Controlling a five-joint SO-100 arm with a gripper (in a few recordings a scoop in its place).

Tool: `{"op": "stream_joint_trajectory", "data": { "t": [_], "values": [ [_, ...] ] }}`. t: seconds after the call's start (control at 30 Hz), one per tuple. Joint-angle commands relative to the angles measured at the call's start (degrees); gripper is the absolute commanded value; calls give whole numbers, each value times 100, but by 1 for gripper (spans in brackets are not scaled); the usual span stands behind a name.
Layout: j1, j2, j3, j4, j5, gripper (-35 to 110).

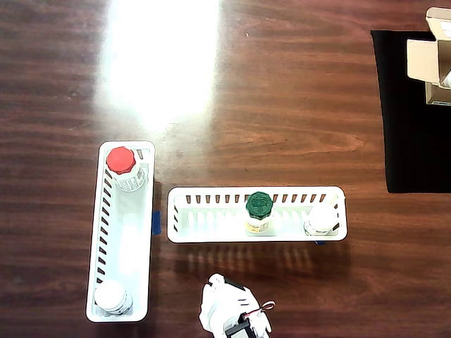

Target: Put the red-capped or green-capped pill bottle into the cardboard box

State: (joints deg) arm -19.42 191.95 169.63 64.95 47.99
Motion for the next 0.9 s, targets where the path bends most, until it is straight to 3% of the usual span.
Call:
{"op": "stream_joint_trajectory", "data": {
  "t": [0.0,0.87],
  "values": [
    [-246,483,0,53,-185,3],
    [-246,483,0,53,-483,3]
  ]
}}
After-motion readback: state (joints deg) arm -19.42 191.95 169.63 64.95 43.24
